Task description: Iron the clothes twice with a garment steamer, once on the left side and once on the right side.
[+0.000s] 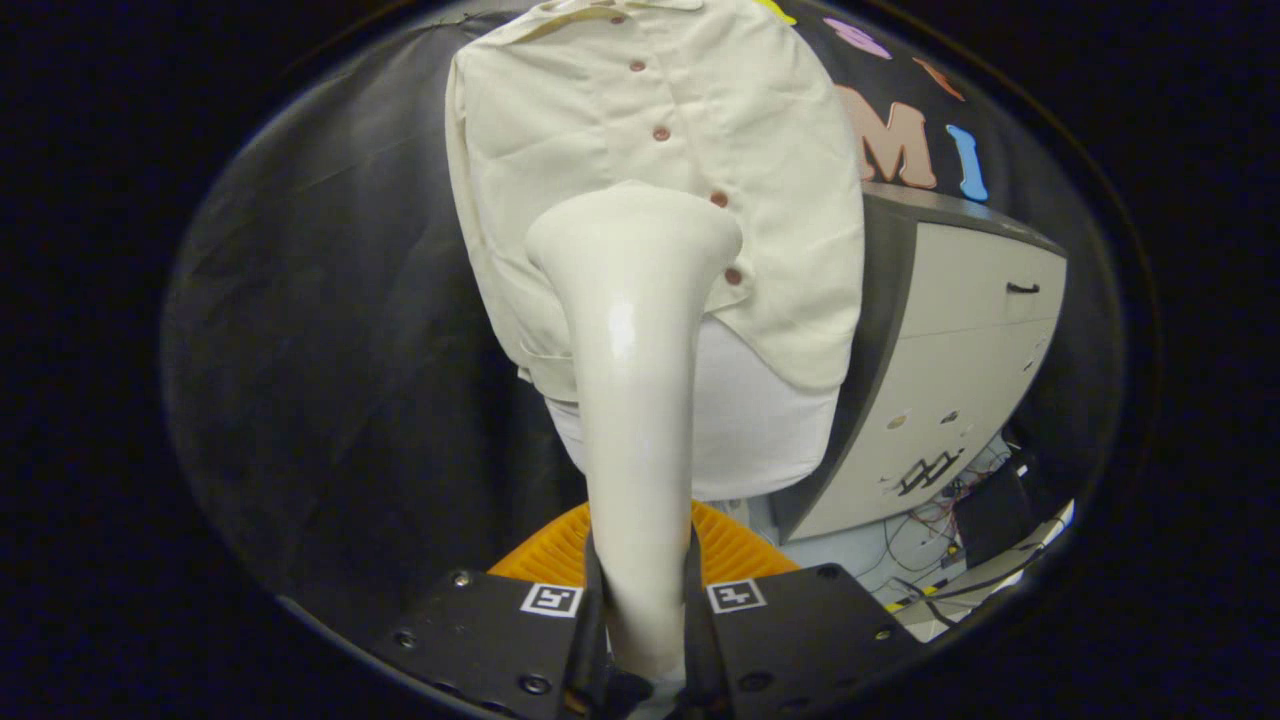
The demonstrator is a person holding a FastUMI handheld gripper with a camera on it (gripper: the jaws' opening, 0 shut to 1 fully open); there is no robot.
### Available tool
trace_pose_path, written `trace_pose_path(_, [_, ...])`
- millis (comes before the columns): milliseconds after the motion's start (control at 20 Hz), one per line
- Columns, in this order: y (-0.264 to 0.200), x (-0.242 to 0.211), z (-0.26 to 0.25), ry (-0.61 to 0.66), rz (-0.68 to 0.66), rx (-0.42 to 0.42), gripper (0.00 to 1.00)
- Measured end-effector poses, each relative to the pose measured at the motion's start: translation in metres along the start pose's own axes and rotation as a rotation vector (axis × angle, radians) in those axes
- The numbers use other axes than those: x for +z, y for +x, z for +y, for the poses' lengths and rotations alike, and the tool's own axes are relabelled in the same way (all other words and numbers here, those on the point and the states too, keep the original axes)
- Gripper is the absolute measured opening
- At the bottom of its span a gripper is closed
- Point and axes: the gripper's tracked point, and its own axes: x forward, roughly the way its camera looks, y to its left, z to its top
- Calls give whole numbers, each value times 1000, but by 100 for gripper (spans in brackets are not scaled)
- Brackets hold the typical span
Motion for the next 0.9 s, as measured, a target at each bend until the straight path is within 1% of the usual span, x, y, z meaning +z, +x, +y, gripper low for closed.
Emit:
trace_pose_path(250, [-38,43,-41,-38,-84,22,31])
trace_pose_path(400, [-55,58,-58,-79,-127,33,31])
trace_pose_path(600, [-81,80,-63,-102,-189,61,31])
trace_pose_path(700, [-89,95,-65,-101,-220,57,31])
trace_pose_path(800, [-91,111,-62,-81,-242,67,31])
trace_pose_path(900, [-91,132,-61,-85,-268,60,31])
